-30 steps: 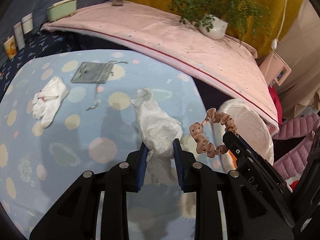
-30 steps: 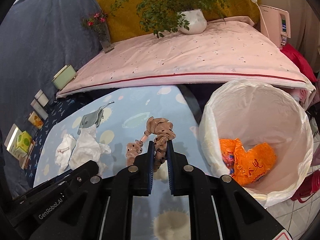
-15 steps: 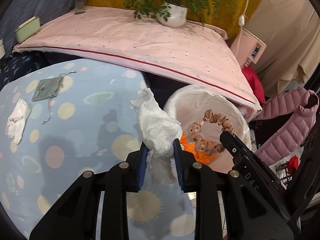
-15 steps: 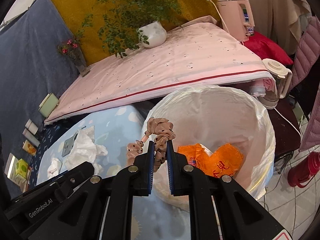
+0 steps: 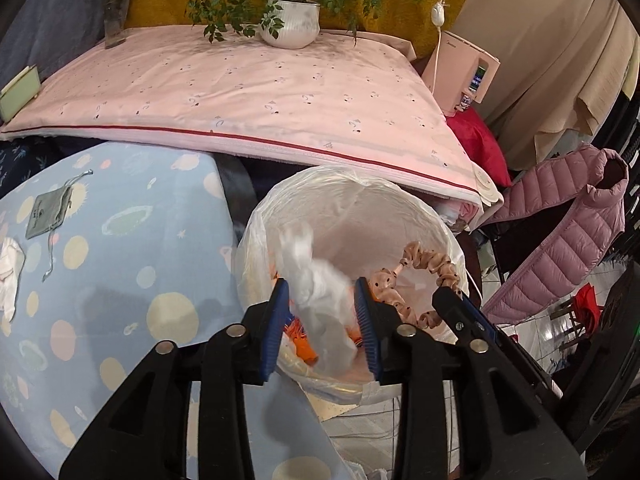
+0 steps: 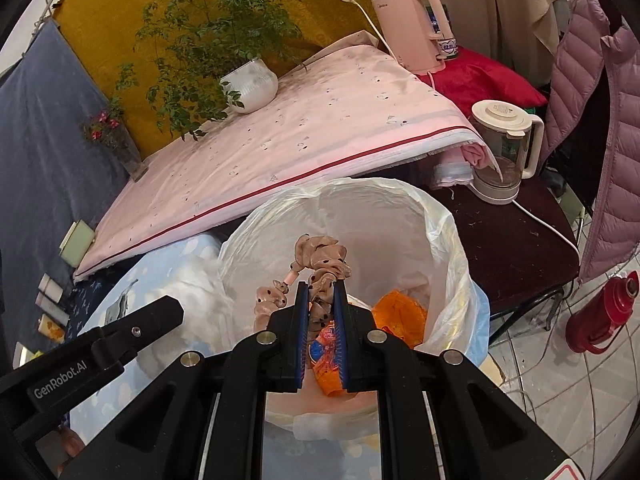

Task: Collect trash
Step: 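Carry the glove and scrunchie over the bin and open both tools, then move both tools back over the table toward the last glove and grey pouch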

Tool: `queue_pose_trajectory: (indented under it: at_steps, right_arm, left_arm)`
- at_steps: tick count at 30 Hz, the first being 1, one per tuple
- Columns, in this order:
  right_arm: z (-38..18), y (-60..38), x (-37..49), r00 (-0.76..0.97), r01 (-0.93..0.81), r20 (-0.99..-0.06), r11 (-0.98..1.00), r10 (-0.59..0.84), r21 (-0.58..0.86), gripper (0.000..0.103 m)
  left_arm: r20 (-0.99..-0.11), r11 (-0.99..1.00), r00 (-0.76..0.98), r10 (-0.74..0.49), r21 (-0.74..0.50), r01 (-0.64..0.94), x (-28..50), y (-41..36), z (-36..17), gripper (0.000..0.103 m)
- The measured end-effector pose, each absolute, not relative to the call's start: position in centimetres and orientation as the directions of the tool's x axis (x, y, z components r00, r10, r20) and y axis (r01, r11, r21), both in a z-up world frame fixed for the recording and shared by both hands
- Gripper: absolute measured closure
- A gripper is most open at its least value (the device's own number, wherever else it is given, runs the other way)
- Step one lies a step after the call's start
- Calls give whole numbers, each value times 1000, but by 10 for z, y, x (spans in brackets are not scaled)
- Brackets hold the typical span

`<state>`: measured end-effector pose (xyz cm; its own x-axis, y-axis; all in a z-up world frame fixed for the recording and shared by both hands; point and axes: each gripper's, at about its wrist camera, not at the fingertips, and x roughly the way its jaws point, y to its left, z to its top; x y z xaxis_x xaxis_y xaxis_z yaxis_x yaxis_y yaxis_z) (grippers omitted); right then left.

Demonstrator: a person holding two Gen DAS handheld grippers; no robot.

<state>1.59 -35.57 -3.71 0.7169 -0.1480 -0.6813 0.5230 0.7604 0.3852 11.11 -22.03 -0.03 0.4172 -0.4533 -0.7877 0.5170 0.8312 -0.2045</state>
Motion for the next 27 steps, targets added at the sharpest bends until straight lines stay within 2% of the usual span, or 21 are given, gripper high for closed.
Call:
queue_pose_trajectory:
  at_steps: [2,14,20,27]
  right_arm:
    - [-39,-359,16,716,526,-682,757,-148,388,91]
    - [-47,-361,23,716,514,-687,759,-124,399,91]
    - [-49,-353,29,708,514,-694,771,-133,376,78]
    - [-49,-349,28,704,517,-696,771,-137,371,65]
  left_arm:
    - [-787,836,424,-448,-200,511,111,-223,0,59]
    - [-798,854,436,-416,-178,490,116,-219,-7,56]
    - [-801,865,444,-402,-172,472,118,-213,-11,48]
    - [-805,871,442,-396,-177,458,119,-205,-16,48]
